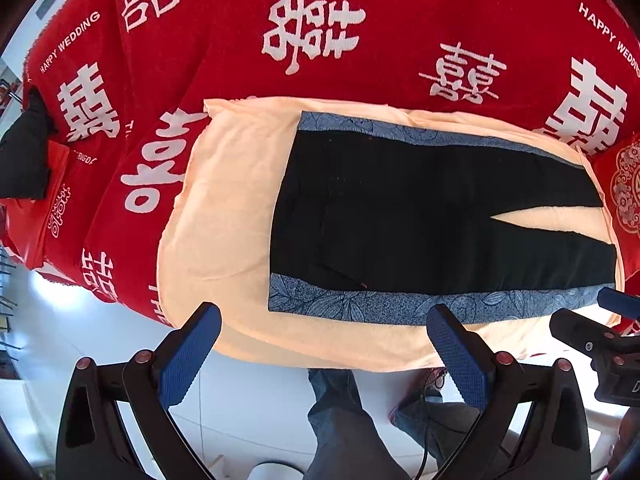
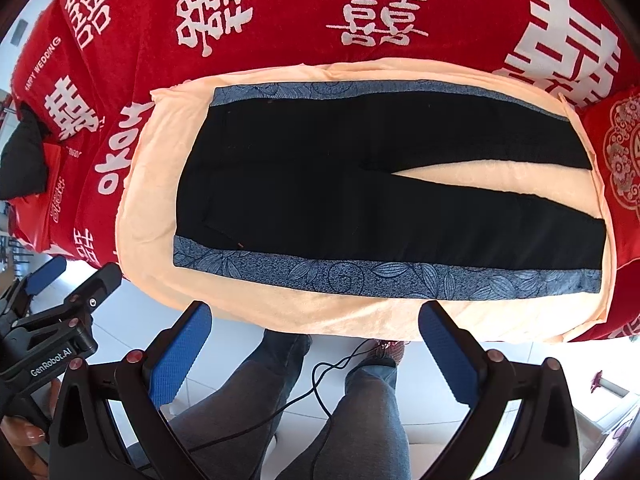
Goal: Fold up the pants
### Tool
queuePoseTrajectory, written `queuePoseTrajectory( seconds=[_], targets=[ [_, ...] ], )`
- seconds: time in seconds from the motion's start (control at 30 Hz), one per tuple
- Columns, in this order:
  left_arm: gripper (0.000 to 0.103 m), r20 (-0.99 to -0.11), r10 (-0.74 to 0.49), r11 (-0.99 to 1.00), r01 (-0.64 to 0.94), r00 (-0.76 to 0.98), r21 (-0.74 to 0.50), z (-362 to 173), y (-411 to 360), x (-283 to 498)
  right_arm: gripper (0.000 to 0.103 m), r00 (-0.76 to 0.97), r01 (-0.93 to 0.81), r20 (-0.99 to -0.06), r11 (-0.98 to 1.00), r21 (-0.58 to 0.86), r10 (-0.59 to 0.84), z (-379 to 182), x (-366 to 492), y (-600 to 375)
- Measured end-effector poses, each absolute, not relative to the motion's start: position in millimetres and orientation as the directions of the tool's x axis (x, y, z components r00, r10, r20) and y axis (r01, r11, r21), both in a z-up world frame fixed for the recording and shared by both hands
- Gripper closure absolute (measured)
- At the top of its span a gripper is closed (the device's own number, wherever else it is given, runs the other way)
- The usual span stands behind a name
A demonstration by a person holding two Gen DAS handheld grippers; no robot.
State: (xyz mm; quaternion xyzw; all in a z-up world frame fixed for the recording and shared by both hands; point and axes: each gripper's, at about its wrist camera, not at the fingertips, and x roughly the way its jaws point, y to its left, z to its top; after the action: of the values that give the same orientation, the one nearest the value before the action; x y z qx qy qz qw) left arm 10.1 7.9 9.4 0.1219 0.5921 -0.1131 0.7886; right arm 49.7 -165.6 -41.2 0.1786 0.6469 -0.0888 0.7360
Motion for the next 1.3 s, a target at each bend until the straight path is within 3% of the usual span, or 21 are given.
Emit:
queuePoseTrajectory(
  seconds=[0.67, 1.0, 1.17, 1.3],
  targets=[
    [0.0, -0.94, 0.001, 0.967, 0.239, 0.341, 0.088, 31.5, 7.1, -14.6, 0.0, 0.201, 0.316, -0.971, 0.93, 0.19, 0.13, -29.0, 38.4, -178.2],
    [0.0, -0.949, 0.041, 0.996, 0.068, 0.312, 0.065, 27.5, 28.7, -59.6, 0.0, 0.242, 0.28, -0.948, 0.921, 0.27, 0.205, -27.9, 13.8, -203.8],
    [0.0, -0.952, 0.006, 0.999, 0.05, 0.308, 0.022, 22.4, 44.1, -66.0, 0.0, 0.232, 0.32, -0.946, 0.9, 0.296, 0.228, -35.4, -1.0, -211.0],
    [0.0, -0.924, -0.069, 0.992, 0.122, 0.377, -0.025, 13.0, 49.7, -51.2, 0.0, 0.243, 0.378, -0.935, 0.863, 0.335, 0.256, -49.4, -10.6, -213.8]
  ],
)
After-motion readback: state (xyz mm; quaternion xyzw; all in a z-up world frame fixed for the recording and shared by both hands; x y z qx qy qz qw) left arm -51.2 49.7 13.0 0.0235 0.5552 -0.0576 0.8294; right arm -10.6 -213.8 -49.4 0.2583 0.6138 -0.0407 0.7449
